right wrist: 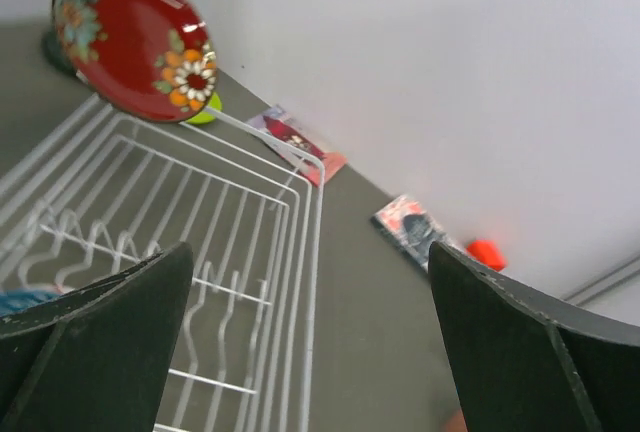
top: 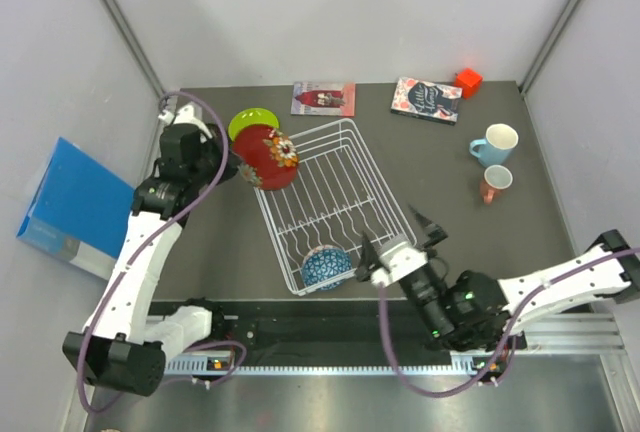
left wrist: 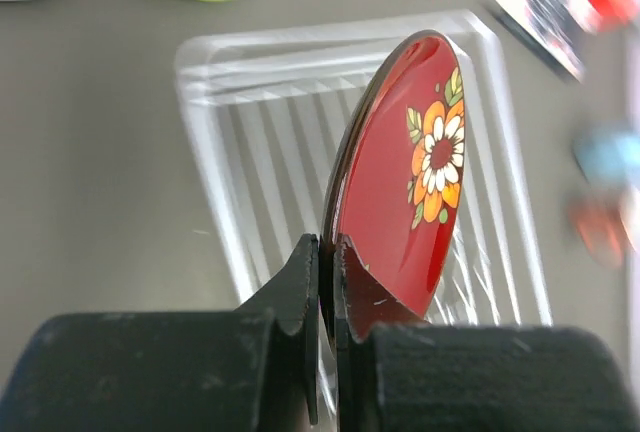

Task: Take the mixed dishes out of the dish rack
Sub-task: Place the plate at the center of the board.

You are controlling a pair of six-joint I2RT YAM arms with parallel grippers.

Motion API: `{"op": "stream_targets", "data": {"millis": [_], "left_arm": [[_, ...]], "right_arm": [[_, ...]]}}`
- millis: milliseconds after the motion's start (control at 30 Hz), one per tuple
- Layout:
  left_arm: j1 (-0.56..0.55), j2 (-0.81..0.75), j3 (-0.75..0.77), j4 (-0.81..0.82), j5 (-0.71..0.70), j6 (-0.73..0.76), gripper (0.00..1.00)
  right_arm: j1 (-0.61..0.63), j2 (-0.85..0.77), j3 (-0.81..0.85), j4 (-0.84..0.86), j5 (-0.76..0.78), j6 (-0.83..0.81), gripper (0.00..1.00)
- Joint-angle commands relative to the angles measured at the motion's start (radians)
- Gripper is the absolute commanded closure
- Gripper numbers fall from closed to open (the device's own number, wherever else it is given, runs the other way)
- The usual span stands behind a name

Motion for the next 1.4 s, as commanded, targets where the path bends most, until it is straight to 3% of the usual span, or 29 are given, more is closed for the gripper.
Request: {"op": "stream_targets", "data": {"millis": [0,167,500,867,1367], "left_arm": [[0.074,-0.008,0.042,0.009,-0.218,-0.107,1.00],[0.180,0.086,0.054,0.053,-0.310,-0.138,1.00],[0.366,0.216,0.054,0.160,-0.212,-0.212,1.00],[0.406,0.198,-0.265,0.320,-0.120,-0.267,1.00],[0.439,0.331,-0.374,0.407,-0.068,-0.273,1.00]], "right_arm": [[-0.012,-0.100,0.062,-0.080,0.076,0.285,0.00],[-0.030,-0.198,0.071,-0.225,0.061,0.496,0.00],[-0.032,-0.348,0.022,-0.362,0.026,0.700,0.00],[-0.047,-0.322,0.002,-0.361,-0.025,0.711,0.00],[-0.055,-0.281,0.007,-0.385,-0.040,0.771,0.00]]}}
